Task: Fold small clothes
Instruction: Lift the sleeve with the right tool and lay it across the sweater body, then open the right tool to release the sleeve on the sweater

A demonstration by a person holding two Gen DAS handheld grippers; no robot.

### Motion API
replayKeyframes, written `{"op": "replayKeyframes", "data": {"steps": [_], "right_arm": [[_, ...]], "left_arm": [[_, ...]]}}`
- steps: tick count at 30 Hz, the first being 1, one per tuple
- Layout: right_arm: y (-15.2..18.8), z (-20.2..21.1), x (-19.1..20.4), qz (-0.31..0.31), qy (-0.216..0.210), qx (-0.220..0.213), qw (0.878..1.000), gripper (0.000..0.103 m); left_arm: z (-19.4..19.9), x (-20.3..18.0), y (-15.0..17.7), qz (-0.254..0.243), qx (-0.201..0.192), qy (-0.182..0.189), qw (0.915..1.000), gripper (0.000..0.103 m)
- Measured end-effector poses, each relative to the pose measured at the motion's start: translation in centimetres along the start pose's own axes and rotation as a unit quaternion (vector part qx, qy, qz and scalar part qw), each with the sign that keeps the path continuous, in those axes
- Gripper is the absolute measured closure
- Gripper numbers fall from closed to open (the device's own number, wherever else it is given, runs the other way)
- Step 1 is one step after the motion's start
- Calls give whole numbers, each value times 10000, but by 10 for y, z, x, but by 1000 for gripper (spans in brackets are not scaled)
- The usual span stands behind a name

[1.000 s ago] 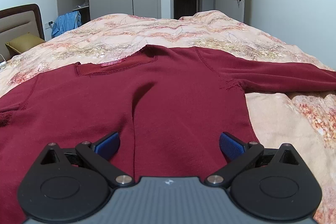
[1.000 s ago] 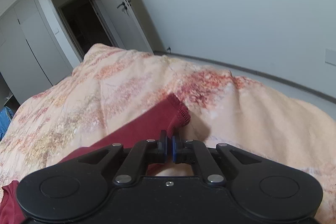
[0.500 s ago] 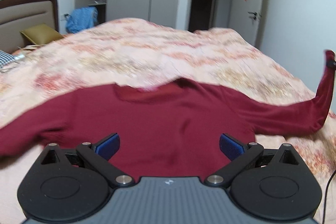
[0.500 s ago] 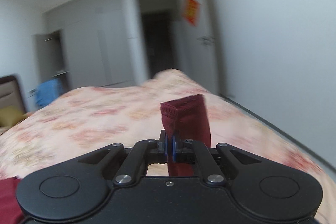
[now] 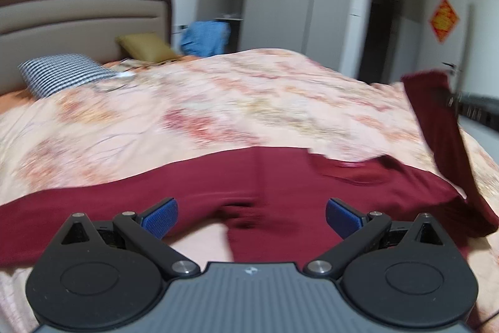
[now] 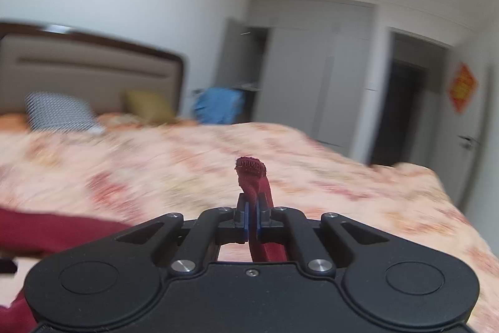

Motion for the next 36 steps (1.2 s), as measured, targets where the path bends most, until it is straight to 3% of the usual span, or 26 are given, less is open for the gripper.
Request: {"op": "replayKeyframes", "data": {"steps": [7, 13, 15, 18, 20, 26, 31, 34, 36], "right_arm": [[54, -38, 93, 765, -598, 785, 9922, 100], [94, -54, 125, 1127, -910, 1481, 9783, 97], [98, -56, 122, 1025, -1068, 1672, 9748, 88], [99, -46, 112, 1024, -1221, 1700, 9725, 59], [97, -35, 99, 1088, -1276, 1627, 9723, 39], [84, -5, 18, 425, -1036, 1465, 9829, 19], [78, 18, -74, -437, 45, 1134, 9926, 13], [79, 22, -131, -1071, 769, 1068, 9855, 13], [84, 20, -166, -1597, 1001, 1142, 9754, 14]], "left_arm": [[6, 51, 19, 270, 8, -484, 9985, 0], [2, 69, 33, 436, 136, -633, 9969, 0], [1, 70, 36, 457, 134, -637, 9968, 0], [-1, 67, 35, 507, 75, -601, 9969, 0], [-5, 61, 33, 544, 33, -495, 9973, 0], [-30, 18, 15, 272, -112, 58, 9996, 0], [-68, -34, 4, -191, -187, 321, 9991, 0], [-93, -56, 6, -410, -101, 281, 9987, 0], [-104, -63, 11, -424, 37, 161, 9990, 0]]}}
Point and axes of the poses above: each gripper's, at about its wrist camera, not at the fingertips, and z roughly against the way its jaws point, x to its left, y to its underside, the point moved 1 cm from there along -z, roughly the way its jaws point, and after that the axes turned 13 degrees about -z, right-handed, at the moved point
